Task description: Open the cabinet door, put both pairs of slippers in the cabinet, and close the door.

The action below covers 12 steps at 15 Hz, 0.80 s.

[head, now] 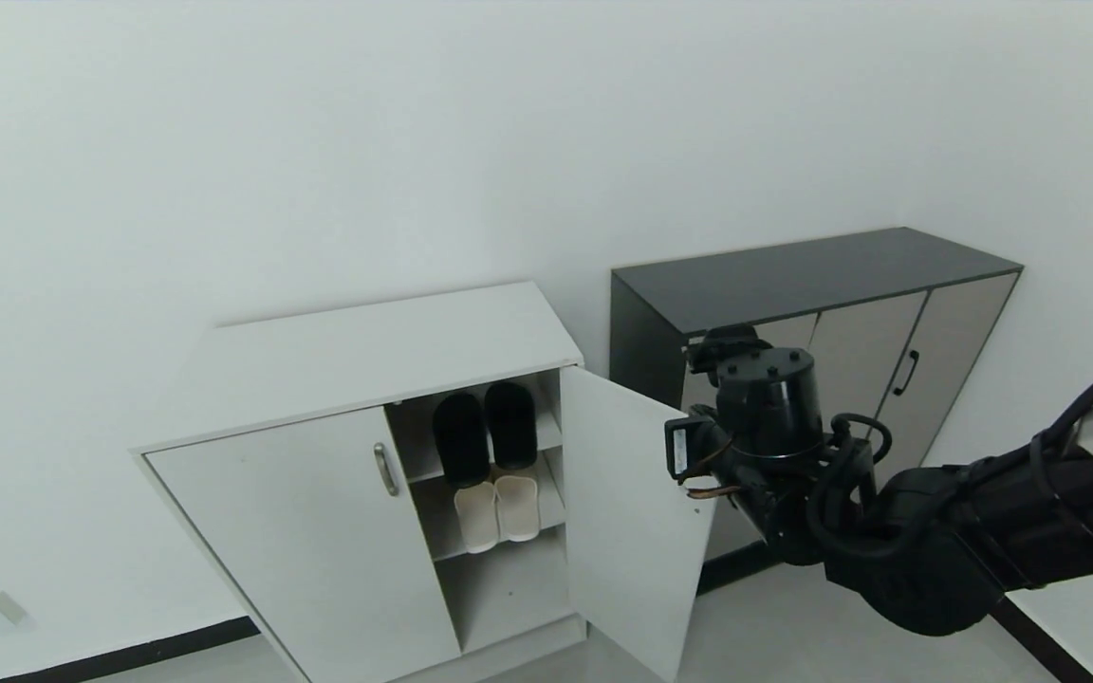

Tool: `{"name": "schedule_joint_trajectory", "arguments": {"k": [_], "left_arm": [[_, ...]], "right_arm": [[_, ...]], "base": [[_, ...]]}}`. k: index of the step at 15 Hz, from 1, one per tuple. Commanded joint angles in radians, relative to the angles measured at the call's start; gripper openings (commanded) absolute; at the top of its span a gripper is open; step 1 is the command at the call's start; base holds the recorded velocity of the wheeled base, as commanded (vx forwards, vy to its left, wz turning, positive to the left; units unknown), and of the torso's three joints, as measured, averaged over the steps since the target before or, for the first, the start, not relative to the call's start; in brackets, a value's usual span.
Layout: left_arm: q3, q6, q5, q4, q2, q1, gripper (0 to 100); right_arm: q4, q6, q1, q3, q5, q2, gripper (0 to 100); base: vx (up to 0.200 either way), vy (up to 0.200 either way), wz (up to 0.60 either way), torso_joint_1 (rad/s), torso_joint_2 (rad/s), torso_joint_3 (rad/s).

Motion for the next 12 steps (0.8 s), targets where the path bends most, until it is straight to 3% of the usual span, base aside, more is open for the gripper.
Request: {"name": "schedule_joint_trajectory", "arguments": {"k": [1, 5, 12], "left_arm": [[0.0, 0.0, 0.0, 0.0, 0.0, 0.001, 0], [0.0, 0.0, 0.0, 0.0, 0.0, 0.001, 0], [0.0, 0.0, 0.0, 0.0, 0.0, 0.001, 0]], "right_arm": [[0.0, 0.0, -0.017, -0.007, 0.001, 0.017, 0], [0.014, 0.011, -0.091, -0.074, 0.016, 0.063, 0], [0.241, 0.146, -0.197, -0.292, 0.138, 0.141, 0]], "base": [[0.0, 0.0, 0.0, 0.0, 0.0, 0.0], [0.0, 0.0, 0.0, 0.0, 0.0, 0.0], [0.0, 0.0, 0.0, 0.0, 0.0, 0.0]]}}
